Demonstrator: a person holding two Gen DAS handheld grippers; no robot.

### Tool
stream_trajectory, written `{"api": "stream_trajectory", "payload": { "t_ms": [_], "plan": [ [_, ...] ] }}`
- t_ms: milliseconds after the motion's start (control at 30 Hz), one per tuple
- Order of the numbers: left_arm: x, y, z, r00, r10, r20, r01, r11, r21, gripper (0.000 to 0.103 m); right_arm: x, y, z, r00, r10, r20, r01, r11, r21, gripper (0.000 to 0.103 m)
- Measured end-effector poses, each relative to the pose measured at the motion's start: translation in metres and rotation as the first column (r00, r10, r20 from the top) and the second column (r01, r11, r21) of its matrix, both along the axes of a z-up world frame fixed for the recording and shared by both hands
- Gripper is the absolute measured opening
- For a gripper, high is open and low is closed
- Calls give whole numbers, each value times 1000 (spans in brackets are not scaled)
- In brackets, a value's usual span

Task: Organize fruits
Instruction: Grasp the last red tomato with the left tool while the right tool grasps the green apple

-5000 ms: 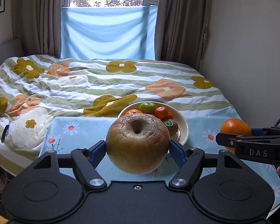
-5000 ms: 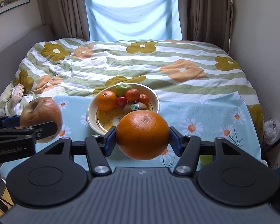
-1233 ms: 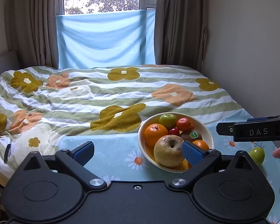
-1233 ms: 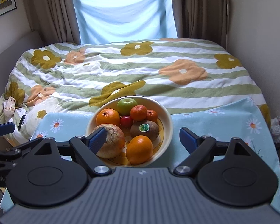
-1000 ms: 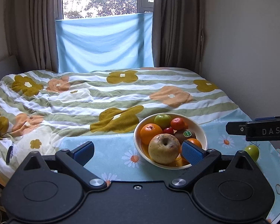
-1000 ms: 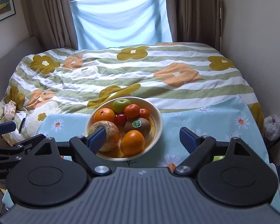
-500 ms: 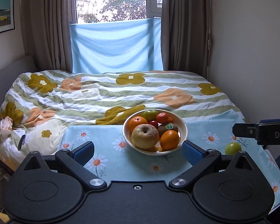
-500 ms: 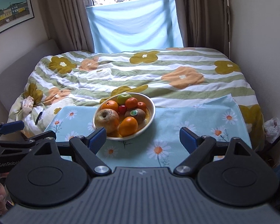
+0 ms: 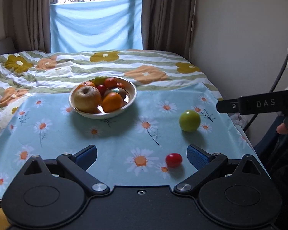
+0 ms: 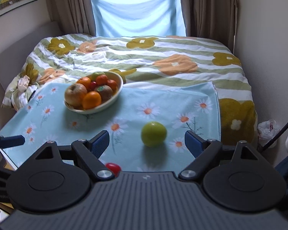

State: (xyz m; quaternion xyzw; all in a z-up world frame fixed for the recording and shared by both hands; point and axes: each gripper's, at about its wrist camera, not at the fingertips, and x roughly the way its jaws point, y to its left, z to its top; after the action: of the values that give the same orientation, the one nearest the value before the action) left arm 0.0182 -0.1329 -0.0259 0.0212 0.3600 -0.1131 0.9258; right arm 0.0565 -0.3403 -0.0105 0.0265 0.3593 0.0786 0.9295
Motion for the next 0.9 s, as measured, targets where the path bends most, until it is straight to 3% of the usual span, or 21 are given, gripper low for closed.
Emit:
{"api": "stream_trajectory", "payload": {
  "t_ms": [267,400,700,800,900],
  "plan": [
    [15,-43,-48,997,-16,-72,16,1000,-1,99,30,-20,-41,999,30,-33,-30,999,-17,100],
    [25,-57,-65,995,-5,-97,5,1000,8,91,47,-20,-62,997,58,-60,-59,998,-14,100],
    [49,-73,-93,989,-3,-145,2,1000,-6,66,73,-13,-89,991,88,-102,-88,996,3,97],
    [50,-76,-94,993,-2,-121,4,1000,18,61,79,-13,-93,990,84,-111,-83,996,13,97],
    [51,-76,-94,994,11,-109,-6,999,40,42,85,-10,-97,990,86,-114,-85,996,17,97]
  ]
}}
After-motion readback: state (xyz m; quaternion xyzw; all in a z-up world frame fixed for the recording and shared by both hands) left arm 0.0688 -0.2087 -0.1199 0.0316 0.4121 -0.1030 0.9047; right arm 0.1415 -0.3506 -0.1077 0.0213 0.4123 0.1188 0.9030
